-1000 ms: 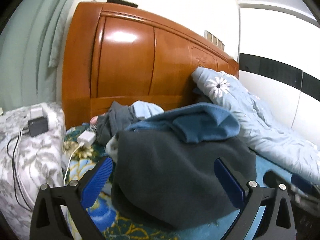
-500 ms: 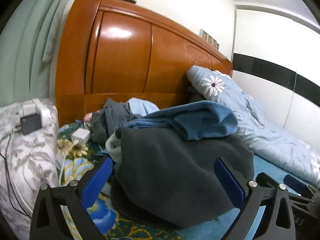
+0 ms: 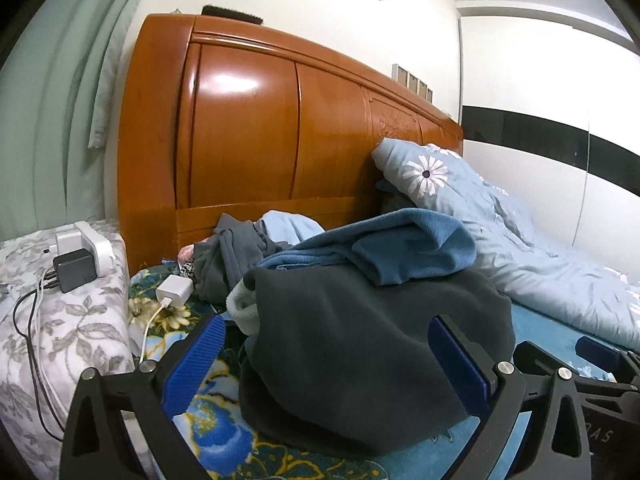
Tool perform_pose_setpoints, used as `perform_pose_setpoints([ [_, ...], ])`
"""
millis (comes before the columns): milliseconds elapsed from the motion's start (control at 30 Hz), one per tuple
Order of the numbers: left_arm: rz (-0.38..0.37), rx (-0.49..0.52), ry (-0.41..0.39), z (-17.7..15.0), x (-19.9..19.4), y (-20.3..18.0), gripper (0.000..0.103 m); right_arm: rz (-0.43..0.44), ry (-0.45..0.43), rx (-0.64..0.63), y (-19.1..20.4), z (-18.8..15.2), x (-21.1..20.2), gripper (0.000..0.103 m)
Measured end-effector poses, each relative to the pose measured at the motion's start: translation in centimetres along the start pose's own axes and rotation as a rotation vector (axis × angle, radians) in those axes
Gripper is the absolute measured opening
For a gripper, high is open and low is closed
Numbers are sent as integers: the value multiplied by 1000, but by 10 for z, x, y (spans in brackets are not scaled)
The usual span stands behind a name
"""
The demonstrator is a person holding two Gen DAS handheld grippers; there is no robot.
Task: Fold clothes
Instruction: 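Approach the clothes pile with both grippers open, then grasp the blue shirt with the right gripper and lift it off the pile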
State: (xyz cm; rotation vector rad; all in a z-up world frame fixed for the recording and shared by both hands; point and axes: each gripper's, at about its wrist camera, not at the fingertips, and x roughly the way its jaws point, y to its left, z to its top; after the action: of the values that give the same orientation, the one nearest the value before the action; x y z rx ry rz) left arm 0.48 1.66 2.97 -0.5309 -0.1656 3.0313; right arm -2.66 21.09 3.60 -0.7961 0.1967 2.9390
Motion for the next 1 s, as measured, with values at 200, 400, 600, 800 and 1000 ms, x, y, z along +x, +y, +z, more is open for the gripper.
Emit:
perform_pose_setpoints([
  [200,-63,-29,23,0,3,6,103,-37,6,-3,2,-2,-9,103],
  [400,-89,-39,42,0,6,9,103,-54,38,-50,14,-1,2,103],
  [600,-113,-41,63,1,13,20,103,-51,34,-73,28,0,2,103],
  [800,-111,-78,100,2,24,42,103,-77,23,-155,41,3,7,103],
  [1000,-89,-143,179,-3,38,61,103,-113,39,-292,52,52,26,103],
])
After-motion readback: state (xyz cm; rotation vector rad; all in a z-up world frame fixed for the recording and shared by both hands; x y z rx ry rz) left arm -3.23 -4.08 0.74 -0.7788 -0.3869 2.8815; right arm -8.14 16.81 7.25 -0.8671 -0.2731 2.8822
